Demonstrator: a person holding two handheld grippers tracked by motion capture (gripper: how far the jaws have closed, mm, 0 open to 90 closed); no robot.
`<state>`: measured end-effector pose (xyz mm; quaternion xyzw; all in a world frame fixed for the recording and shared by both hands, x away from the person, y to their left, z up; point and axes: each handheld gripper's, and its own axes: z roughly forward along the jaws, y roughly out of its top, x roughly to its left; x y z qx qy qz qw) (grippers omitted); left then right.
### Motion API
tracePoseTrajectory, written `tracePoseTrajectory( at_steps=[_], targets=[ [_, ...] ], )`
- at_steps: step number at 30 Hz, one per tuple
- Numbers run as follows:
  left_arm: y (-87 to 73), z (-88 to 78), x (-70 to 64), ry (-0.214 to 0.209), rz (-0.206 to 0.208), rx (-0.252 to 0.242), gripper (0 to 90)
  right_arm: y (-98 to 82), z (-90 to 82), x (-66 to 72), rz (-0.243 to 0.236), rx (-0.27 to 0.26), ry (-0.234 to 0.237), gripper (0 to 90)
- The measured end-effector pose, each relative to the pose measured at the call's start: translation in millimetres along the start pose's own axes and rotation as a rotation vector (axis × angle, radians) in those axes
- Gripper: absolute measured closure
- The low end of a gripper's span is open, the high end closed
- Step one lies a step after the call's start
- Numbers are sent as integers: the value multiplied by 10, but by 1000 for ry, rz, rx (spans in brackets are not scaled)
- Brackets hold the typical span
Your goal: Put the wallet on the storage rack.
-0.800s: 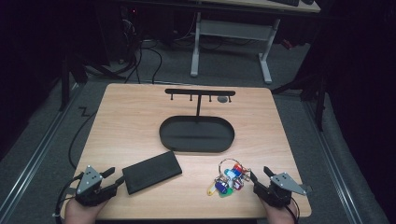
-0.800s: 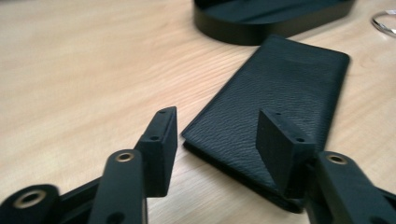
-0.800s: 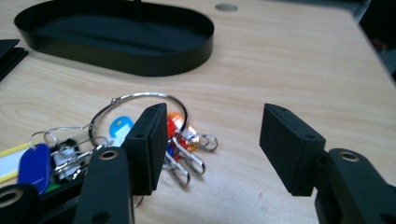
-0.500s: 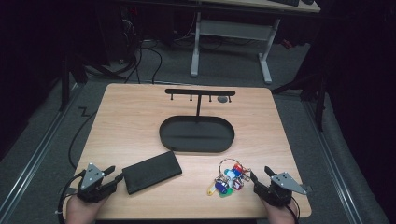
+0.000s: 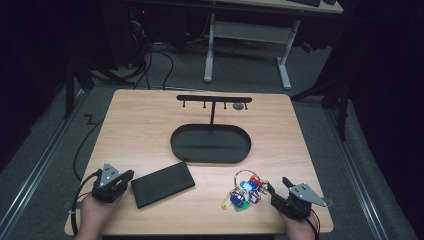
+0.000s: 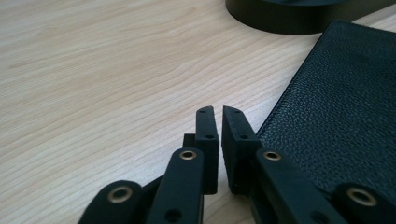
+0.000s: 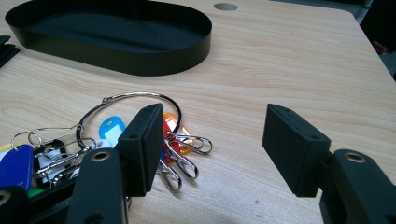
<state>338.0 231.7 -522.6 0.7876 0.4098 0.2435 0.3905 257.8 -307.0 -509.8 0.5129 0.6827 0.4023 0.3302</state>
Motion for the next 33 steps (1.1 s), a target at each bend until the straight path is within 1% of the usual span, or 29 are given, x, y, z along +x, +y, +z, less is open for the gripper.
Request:
tracePoseTrajectory(
  at_steps=[1, 3, 5, 6, 13, 17, 18, 19, 20, 21, 22, 23, 24, 25, 26, 28, 29, 31, 33],
  targets=[
    [0, 0, 0, 0, 0, 0, 860, 0, 0, 0, 0, 0, 0, 390],
    [-4, 56, -22, 8, 23, 17, 859, -2, -2, -2, 3, -1, -2, 390],
    [-10, 72, -29, 8, 25, 26, 859, -5, 2, 2, 6, 7, 2, 391],
    [-19, 89, -42, 13, 32, 35, 861, -5, 7, 2, -1, 6, 0, 392],
    [-24, 84, -45, 14, 37, 41, 867, 0, 13, 10, -6, 8, 5, 392],
    [-35, 70, -62, 10, 50, 50, 871, 0, 7, 5, -7, 4, 6, 392],
    [-43, 56, -81, 7, 63, 57, 872, 0, 9, -2, -6, 1, 7, 393],
    [-43, 56, -81, 7, 63, 57, 873, 0, 9, -2, -6, 1, 7, 393],
    [-63, 42, -122, 0, 83, 67, 874, 0, 8, -4, -5, 1, 7, 393],
    [-63, 42, -122, 0, 83, 67, 873, 2, 8, -4, -6, 0, 8, 393],
    [-96, 30, -187, -1, 122, 92, 873, 3, 5, -4, -6, 0, 8, 393],
    [-96, 30, -187, -1, 122, 92, 877, 3, 5, -4, -6, 0, 8, 393],
    [-122, -9, -233, -9, 131, 92, 878, 5, -3, -4, -6, -4, 9, 392],
    [-122, -9, -233, -9, 131, 92, 877, 6, -4, -4, -5, -5, 10, 393],
    [-136, -53, -277, -14, 138, 94, 877, 7, -6, -6, -5, -6, 11, 393],
    [-150, -89, -314, -18, 148, 98, 877, 8, -6, -11, -6, -7, 10, 394],
    [-150, -89, -314, -18, 148, 98, 877, 9, -5, -12, -5, -7, 11, 393],
    [-163, -148, -380, -20, 166, 104, 874, 12, -4, -13, -3, -9, 12, 394],
    [-164, -161, -396, -17, 173, 109, 873, 15, -3, -11, -3, -9, 15, 394]
  ],
)
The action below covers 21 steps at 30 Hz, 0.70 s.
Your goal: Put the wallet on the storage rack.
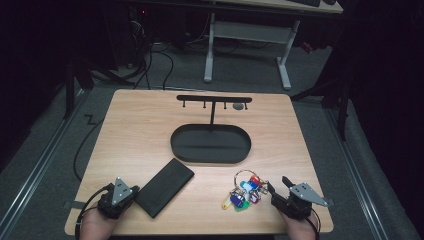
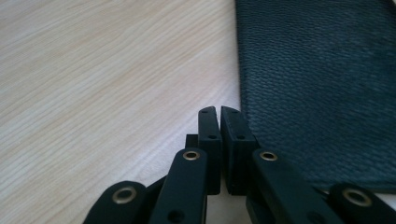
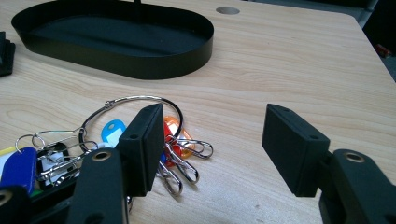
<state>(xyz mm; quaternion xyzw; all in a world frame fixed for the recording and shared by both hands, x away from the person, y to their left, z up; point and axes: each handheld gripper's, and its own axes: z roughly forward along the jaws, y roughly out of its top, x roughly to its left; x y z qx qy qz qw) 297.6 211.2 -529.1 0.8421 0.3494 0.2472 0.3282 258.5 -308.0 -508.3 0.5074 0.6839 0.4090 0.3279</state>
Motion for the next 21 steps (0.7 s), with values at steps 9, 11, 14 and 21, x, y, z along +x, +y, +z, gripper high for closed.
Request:
tracePoseTrajectory(
  at_steps=[9, 11, 14, 21],
  targets=[
    [-63, -149, -145, -9, 36, 4, 860, 12, 10, -4, -5, -6, 10, 393],
    [-71, -173, -173, -23, 41, 1, 855, 13, 7, -7, -5, -8, 9, 394],
    [-79, -209, -230, -47, 52, -7, 842, 12, 5, -13, -5, -10, 10, 394],
    [-61, -270, -263, -33, 53, -34, 751, 7, 12, -19, 4, -5, 12, 393]
  ],
)
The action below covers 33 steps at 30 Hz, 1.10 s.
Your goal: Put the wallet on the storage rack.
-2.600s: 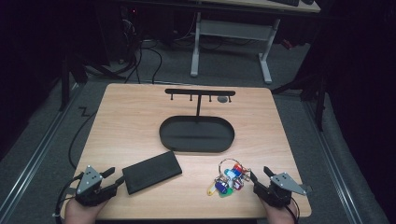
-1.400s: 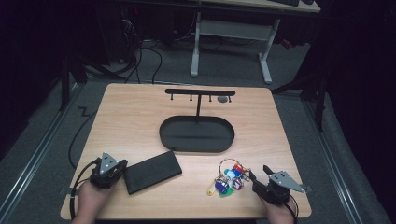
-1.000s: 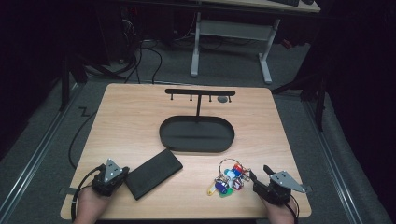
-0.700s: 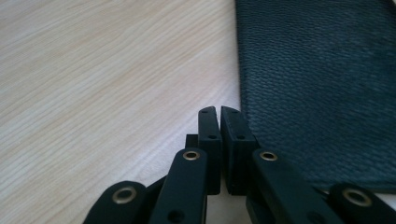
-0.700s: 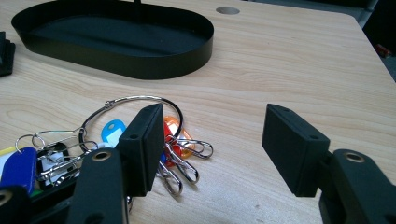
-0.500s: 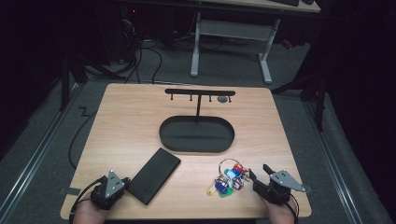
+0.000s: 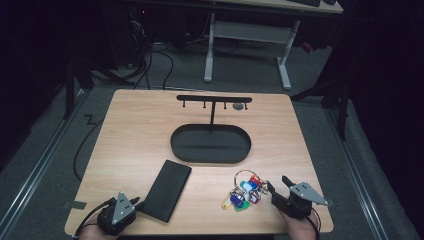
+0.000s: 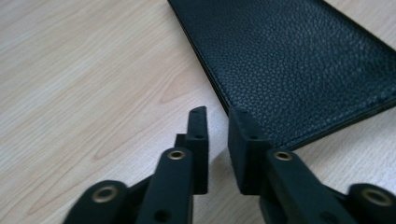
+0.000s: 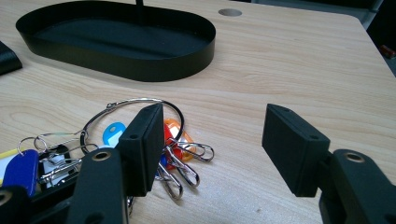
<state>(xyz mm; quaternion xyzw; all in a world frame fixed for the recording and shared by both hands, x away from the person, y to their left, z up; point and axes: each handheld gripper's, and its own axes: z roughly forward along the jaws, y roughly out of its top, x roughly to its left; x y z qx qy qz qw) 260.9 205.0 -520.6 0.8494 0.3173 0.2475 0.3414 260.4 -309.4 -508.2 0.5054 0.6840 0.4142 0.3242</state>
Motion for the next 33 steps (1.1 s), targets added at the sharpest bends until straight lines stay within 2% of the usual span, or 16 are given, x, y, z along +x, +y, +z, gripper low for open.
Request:
tracePoseTrajectory(
  at_steps=[1, 2, 7, 12, 16, 19, 20, 21, 22, 24, 27, 28, 30, 31, 32, 33],
  targets=[
    [0, 0, 0, 0, 0, 0, 696, 0, 0, 0, 0, 0, 0, 393],
    [0, -9, 19, 17, -14, -11, 671, -1, 2, 1, 2, 2, 2, 391],
    [4, -30, 62, 32, -35, -32, 564, -8, 19, -8, 4, 12, 13, 379],
    [41, -54, 88, 1, -42, -34, 477, 3, 27, -28, 28, 11, 16, 325],
    [154, -136, 70, -35, -61, -86, 462, 7, 17, -39, 37, 6, -8, 291],
    [253, -153, 15, -39, -34, -119, 466, 5, 20, -40, 34, 9, -10, 291],
    [351, -142, -29, -53, -17, -139, 474, 0, 20, -33, 26, 13, -12, 291],
    [351, -142, -29, -53, -17, -139, 474, -2, 20, -31, 23, 12, -12, 292],
    [439, -106, -73, -72, -9, -145, 470, -4, 17, -27, 24, 12, -10, 292],
    [496, -43, -127, -95, -24, -134, 435, -7, 14, -20, 25, 14, -12, 292],
    [503, 8, -199, -115, -24, -128, 410, -11, 19, -22, 26, 15, -11, 292],
    [466, 64, -310, -119, 7, -108, 410, -15, 29, -28, 26, 16, -10, 292],
    [431, 104, -400, -141, 30, -81, 399, -18, 40, -31, 29, 20, -8, 292],
    [431, 104, -400, -141, 30, -81, 393, -19, 48, -34, 27, 22, -6, 292],
    [399, 121, -482, -139, 78, -63, 392, -20, 54, -33, 30, 26, -5, 292],
    [399, 121, -482, -139, 78, -63, 391, -20, 58, -35, 27, 26, -3, 292]
  ],
)
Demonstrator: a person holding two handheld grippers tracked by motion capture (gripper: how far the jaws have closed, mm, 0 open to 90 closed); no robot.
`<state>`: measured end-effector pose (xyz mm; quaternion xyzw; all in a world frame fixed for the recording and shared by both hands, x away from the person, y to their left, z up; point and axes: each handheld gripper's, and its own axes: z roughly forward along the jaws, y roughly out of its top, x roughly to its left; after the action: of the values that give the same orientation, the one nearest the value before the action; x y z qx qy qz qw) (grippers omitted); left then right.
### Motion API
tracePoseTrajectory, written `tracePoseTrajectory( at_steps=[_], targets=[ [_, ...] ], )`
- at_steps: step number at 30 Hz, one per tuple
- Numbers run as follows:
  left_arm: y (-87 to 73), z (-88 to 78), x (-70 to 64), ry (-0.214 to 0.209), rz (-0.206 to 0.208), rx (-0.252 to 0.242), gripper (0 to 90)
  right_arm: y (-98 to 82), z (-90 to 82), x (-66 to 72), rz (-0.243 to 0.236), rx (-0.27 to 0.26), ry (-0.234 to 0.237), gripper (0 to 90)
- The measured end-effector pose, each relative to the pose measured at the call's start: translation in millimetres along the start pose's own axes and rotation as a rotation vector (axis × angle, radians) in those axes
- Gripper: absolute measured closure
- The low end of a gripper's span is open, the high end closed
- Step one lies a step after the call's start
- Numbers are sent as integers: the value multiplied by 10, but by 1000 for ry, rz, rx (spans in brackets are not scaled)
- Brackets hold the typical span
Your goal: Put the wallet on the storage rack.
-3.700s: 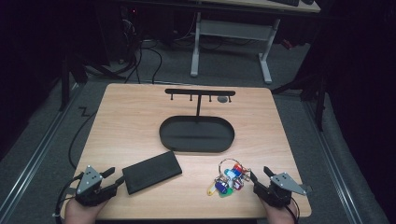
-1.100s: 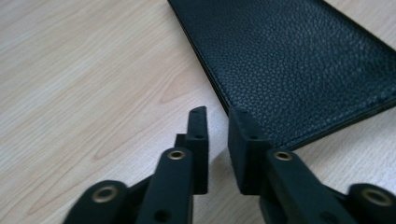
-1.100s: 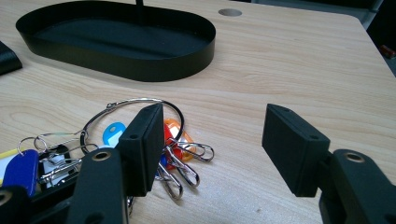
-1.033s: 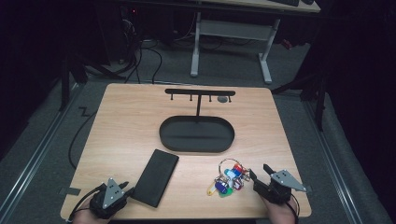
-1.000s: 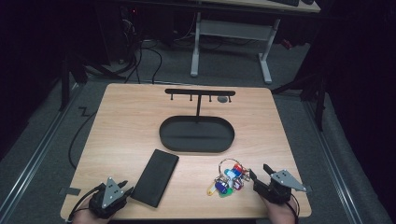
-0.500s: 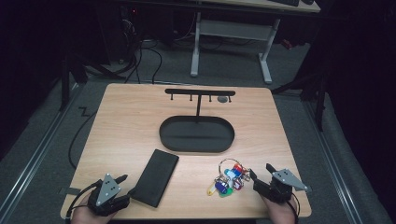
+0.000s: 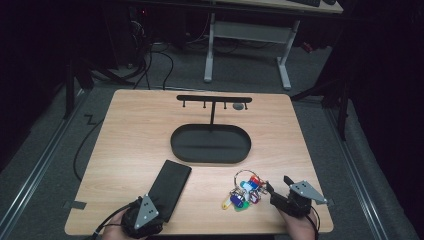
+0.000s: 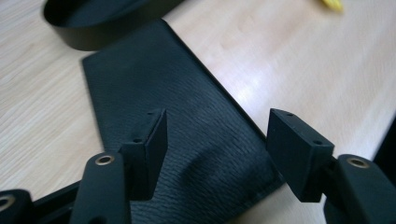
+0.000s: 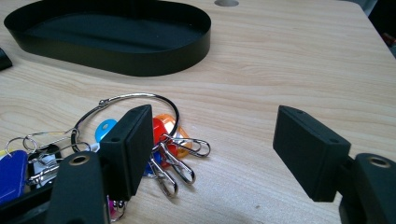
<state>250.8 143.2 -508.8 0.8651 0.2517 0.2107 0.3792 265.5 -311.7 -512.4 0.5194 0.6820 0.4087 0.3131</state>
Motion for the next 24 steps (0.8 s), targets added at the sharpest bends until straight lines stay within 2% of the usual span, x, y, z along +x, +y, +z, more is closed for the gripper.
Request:
tracePoseTrajectory(
  at_steps=[1, 3, 6, 12, 13, 15, 17, 18, 20, 24],
  targets=[
    [-20, 20, -64, 11, 49, 16, 390, -1, -1, 3, 1, 2, 1, 292],
    [-18, 22, -69, 11, 57, 7, 391, -4, -13, 11, -1, 0, 2, 293],
    [-14, 39, -86, 3, 46, 12, 390, -6, -18, 13, -4, 0, 3, 294],
    [-5, 85, -165, 5, 78, 25, 388, -9, 3, 19, -3, 8, 6, 295],
    [-2, 100, -173, 15, 92, 27, 388, -9, 3, 19, -3, 8, 6, 295],
    [-7, 136, -204, 20, 95, 44, 388, -9, 2, 20, -4, 7, 7, 295],
    [-25, 184, -243, 59, 119, 65, 382, -10, -1, 12, -3, 8, 11, 297],
    [-25, 184, -243, 59, 119, 65, 381, -10, -1, 12, -3, 8, 11, 297],
    [-30, 200, -280, 88, 133, 62, 383, -13, 6, 6, 1, 15, 10, 299],
    [-35, 201, -280, 84, 129, 59, 422, -13, 12, 6, 2, 17, 11, 300]
  ],
)
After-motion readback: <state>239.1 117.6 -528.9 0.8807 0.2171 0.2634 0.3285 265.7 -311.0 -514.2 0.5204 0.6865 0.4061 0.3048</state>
